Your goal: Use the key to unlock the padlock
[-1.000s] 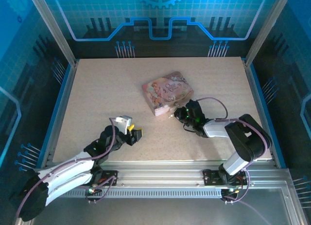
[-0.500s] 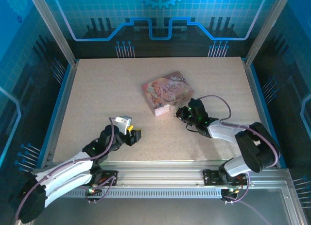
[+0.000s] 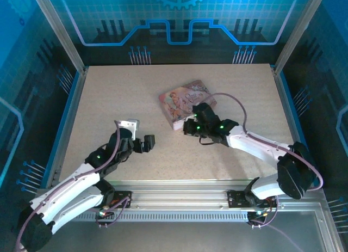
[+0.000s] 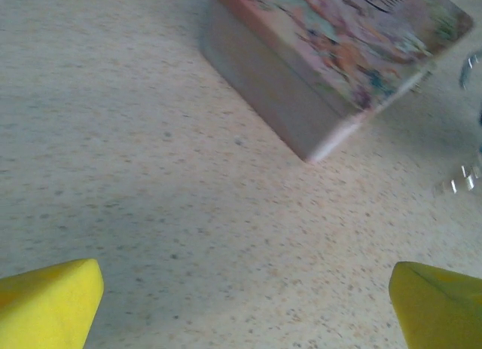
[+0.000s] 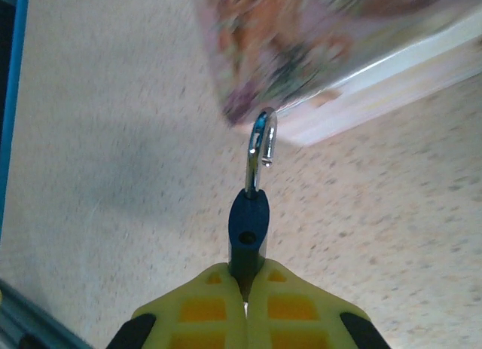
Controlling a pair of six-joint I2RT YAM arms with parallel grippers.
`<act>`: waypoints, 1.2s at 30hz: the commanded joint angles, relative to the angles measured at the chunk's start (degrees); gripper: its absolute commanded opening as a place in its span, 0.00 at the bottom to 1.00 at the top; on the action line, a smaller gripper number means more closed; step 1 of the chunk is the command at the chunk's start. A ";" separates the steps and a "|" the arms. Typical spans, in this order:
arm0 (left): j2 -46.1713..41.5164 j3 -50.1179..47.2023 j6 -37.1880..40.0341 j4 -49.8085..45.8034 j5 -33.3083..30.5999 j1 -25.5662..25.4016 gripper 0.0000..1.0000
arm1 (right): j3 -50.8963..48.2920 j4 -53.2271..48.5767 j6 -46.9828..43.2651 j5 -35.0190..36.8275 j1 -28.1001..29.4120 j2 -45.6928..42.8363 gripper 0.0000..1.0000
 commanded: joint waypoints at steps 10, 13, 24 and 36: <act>3.95 6.44 -12.05 -16.39 10.21 24.84 0.99 | 27.31 -11.34 -3.49 -9.26 10.98 27.41 0.00; 3.61 6.36 -11.97 -17.50 11.26 26.43 0.99 | 33.46 -11.70 -3.04 -12.33 11.21 34.29 0.00; 0.98 3.74 -10.98 -17.26 12.75 27.16 0.99 | 51.72 -19.12 -5.93 -17.43 8.96 51.91 0.02; 1.96 2.14 -8.12 -13.94 16.27 27.16 0.99 | 56.33 -24.57 -9.70 -14.96 5.56 54.75 0.17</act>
